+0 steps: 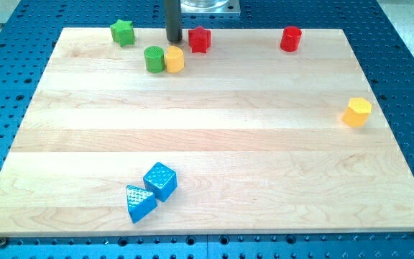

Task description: Move the red star to the bottom left of the red circle

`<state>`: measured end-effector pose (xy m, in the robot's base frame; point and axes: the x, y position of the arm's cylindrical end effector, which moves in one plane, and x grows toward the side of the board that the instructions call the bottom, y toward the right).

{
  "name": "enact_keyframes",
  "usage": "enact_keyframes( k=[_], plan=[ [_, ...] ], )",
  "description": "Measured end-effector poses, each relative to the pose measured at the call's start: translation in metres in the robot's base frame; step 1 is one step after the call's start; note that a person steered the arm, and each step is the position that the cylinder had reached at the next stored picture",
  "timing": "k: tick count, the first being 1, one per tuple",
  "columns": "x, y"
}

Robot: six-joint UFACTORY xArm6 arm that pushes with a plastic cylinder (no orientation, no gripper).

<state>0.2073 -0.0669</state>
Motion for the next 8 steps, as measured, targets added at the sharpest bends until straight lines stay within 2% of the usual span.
enact_keyframes(
  k=[2, 3, 4, 5, 6, 7, 8],
  plan=[
    [0.033, 0.086],
    [0.035, 0.103],
    [0.037, 0.062],
    [0.077, 0.073],
    [0.079, 0.106],
    [0.068, 0.152],
    [0.056, 0.174]
  ],
)
